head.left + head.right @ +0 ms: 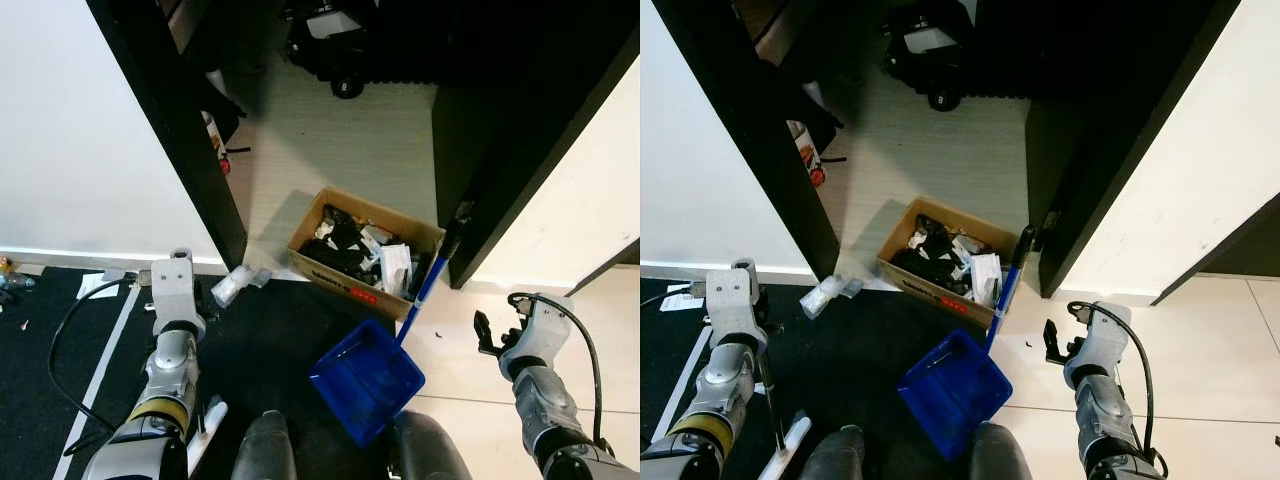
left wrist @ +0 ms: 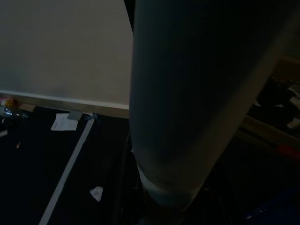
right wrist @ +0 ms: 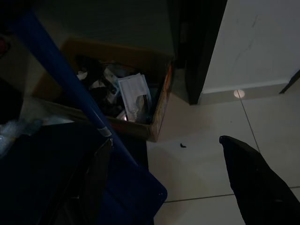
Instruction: Sweep floor
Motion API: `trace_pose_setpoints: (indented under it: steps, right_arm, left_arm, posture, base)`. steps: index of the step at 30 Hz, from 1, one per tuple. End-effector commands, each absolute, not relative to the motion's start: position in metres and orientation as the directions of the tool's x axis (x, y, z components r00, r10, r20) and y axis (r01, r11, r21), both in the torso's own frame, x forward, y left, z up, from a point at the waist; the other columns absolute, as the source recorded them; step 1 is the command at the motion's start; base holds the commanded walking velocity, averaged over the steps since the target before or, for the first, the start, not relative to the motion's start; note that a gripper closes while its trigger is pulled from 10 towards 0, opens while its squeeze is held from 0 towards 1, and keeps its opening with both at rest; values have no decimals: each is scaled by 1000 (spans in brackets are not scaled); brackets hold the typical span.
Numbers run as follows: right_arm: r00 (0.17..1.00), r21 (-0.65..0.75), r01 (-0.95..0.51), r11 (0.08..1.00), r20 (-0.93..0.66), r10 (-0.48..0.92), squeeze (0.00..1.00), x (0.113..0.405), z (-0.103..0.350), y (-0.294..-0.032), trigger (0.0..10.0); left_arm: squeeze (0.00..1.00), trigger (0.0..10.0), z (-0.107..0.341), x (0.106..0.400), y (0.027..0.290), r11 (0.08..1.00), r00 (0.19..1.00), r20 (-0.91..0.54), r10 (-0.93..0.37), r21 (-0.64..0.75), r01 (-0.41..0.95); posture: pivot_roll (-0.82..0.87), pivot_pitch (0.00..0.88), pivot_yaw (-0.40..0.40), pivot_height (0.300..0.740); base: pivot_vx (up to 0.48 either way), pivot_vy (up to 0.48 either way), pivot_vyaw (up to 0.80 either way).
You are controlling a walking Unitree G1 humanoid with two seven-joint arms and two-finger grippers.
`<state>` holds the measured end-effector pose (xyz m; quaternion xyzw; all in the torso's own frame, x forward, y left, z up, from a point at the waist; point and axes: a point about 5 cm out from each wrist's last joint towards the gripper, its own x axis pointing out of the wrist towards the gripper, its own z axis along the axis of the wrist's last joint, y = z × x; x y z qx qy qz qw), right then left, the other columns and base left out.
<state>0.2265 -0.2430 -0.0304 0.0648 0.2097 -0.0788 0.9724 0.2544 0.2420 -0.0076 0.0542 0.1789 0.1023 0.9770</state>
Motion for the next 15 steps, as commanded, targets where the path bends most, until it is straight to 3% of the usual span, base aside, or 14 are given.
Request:
trace_pose_setpoints:
  steps: [1,7,9,12,15]
  right_arm:
    - [895,96,178,979,-430,-121,0,223,-34,-242,10000]
    - [895,103,116,988,-443,-59,0,218,-40,-226,10000]
    - [890,122,100,987,-454,-34,0,212,-45,-216,10000]
    - [888,129,97,987,-459,-28,0,210,-47,-214,10000]
    - [882,134,91,987,-471,-17,0,207,-50,-210,10000]
  left_arm:
    - [0,10000,-29,236,235,977,867,-451,214,99,-189]
    - [0,10000,-39,227,231,984,842,-509,178,112,-140]
    - [0,10000,-52,213,234,983,769,-613,179,144,-114]
    - [0,10000,-56,207,236,982,736,-653,179,164,-94]
    - [0,10000,-68,189,246,959,599,-764,240,283,-24]
  posture:
    - [0,20,-25,740]
    - [-4,11,-19,740]
    - [5,0,-15,740]
    - [5,0,-14,740]
    - [4,0,-5,740]
  base:
    - [0,0,0]
    - [0,0,0]
    - [0,0,0]
    - [0,0,0]
    - [0,0,0]
